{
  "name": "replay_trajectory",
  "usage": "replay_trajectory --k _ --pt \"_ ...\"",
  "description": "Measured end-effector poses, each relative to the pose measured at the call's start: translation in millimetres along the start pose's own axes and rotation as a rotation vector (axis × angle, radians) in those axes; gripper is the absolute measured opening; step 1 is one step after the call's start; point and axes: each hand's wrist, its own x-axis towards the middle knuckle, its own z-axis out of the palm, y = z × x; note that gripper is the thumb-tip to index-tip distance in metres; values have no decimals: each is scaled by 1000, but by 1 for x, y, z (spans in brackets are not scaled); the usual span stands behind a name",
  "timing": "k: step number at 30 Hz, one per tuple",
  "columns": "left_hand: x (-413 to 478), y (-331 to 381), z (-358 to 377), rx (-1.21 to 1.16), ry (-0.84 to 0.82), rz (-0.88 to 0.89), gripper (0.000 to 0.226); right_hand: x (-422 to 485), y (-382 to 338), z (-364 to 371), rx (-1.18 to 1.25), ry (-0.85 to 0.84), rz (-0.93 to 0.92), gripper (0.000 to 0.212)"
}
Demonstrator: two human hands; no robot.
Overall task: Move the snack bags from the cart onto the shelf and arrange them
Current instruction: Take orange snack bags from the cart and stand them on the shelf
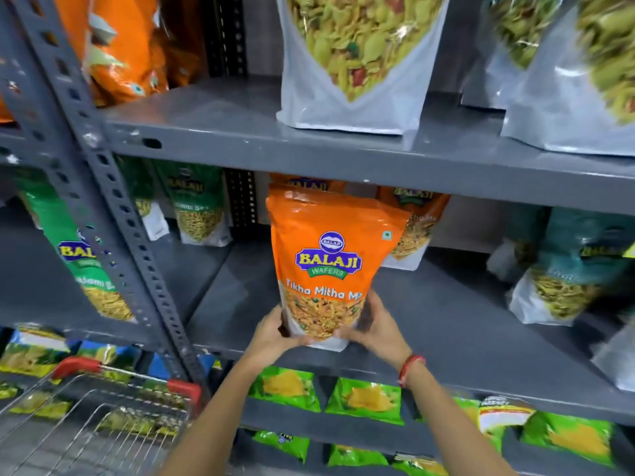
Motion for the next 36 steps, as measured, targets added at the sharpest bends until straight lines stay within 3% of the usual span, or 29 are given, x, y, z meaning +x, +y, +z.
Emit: replay_trajectory --k 11,24,29,33,36 --pt "77 24 19 17 74 27 74 69 36 -17 -63 46 113 56" --pt "101 15 27 -7 77 6 79 84 40 -18 17 39 143 67" --pt "81 14 22 -207 98 -28 95 59 39 2 80 304 228 83" --pt "29 8 10 -283 177 -61 71 26 24 48 7 544 228 56" --pt "-29 1 -12 -239 252 25 44 2 7 101 -57 573 87 35"
